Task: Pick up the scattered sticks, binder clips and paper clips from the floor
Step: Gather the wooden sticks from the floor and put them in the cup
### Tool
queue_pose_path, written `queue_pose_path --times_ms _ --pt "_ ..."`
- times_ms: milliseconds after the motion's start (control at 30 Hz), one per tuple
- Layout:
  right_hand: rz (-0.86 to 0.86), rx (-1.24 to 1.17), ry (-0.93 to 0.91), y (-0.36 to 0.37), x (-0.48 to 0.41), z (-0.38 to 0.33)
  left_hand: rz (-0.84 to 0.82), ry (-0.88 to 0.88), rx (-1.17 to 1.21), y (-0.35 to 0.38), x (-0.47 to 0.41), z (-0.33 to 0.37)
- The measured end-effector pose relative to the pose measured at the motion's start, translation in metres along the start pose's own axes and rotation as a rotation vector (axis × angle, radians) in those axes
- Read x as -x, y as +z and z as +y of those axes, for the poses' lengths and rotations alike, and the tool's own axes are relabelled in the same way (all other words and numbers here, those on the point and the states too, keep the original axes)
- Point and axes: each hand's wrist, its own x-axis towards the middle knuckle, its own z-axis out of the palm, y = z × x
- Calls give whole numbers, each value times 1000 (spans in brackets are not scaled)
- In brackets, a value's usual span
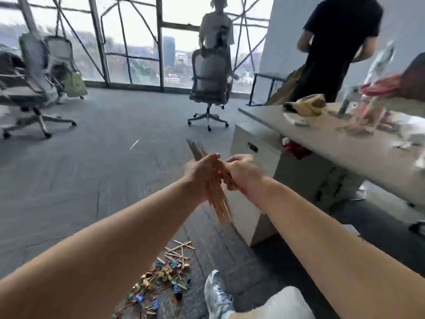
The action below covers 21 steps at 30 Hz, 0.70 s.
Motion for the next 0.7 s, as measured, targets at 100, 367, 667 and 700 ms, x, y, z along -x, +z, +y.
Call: queue_pose_path --times_ms 100,367,667,700 --pt "-29 -126 -2 -74 66 -21 52 43 -65 73 35 -3" --pt "219 -73 89 -212 182 -17 -13 76 -79 207 90 -31" --pt "634 -195 80 -314 122 5 -204 -73 -1 349 20 -64" --pt "678 -226 97 -329 109 8 -227 -89 5 365 6 -71"
